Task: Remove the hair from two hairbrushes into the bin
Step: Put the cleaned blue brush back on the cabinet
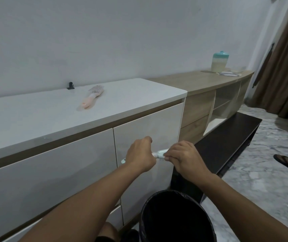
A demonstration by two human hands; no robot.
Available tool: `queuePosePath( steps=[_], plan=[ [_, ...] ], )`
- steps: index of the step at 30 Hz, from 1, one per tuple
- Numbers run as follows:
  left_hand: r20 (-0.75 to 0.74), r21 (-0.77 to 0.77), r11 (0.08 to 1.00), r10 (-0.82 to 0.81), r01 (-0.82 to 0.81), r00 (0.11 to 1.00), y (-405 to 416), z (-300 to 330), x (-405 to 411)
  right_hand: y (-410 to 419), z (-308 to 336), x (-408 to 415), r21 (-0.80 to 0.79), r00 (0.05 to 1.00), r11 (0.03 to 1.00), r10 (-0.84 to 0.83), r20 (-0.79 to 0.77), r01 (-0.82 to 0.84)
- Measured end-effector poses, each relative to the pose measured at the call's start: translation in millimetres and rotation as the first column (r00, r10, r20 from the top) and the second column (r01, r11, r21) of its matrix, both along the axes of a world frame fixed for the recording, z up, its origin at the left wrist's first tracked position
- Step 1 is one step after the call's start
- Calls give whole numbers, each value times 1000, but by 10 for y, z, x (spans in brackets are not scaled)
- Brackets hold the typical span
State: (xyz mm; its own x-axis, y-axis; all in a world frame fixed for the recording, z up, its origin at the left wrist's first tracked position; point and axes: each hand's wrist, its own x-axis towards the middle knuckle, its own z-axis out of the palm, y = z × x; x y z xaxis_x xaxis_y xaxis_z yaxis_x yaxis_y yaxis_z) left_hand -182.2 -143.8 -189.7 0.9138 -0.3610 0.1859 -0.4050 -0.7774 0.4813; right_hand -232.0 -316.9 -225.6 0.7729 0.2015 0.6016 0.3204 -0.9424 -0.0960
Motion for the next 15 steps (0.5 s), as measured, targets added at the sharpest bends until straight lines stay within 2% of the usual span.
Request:
queuePosePath(
  steps=[3,7,9,10,11,12,14,15],
  plan=[
    [-16,-2,1000,-4,4,1000,76,-17,29,-228,-20,-2,42,997,998,-45,-63,47],
    [-72,-1,1000,-17,17,997,160,-70,67,-458,43,-49,57,954,972,-210,-215,227],
    [-127,-14,999,-37,36,991,171,-82,79,-454,66,-24,158,937,957,-190,-292,243],
    [-164,-28,998,-54,50,985,173,-86,85,-416,94,4,281,931,926,-153,-333,253],
    [-219,-66,996,-77,64,973,175,-91,91,-369,138,31,440,921,854,-106,-375,277],
    [-303,-140,988,-111,71,947,176,-97,93,-321,193,40,613,913,729,-40,-405,304],
    [-484,-336,941,-201,31,852,182,-87,77,-222,260,25,860,897,372,132,-421,349],
    [-545,-413,911,-243,-5,803,184,-62,56,-163,273,10,904,883,209,219,-415,372]
  ],
)
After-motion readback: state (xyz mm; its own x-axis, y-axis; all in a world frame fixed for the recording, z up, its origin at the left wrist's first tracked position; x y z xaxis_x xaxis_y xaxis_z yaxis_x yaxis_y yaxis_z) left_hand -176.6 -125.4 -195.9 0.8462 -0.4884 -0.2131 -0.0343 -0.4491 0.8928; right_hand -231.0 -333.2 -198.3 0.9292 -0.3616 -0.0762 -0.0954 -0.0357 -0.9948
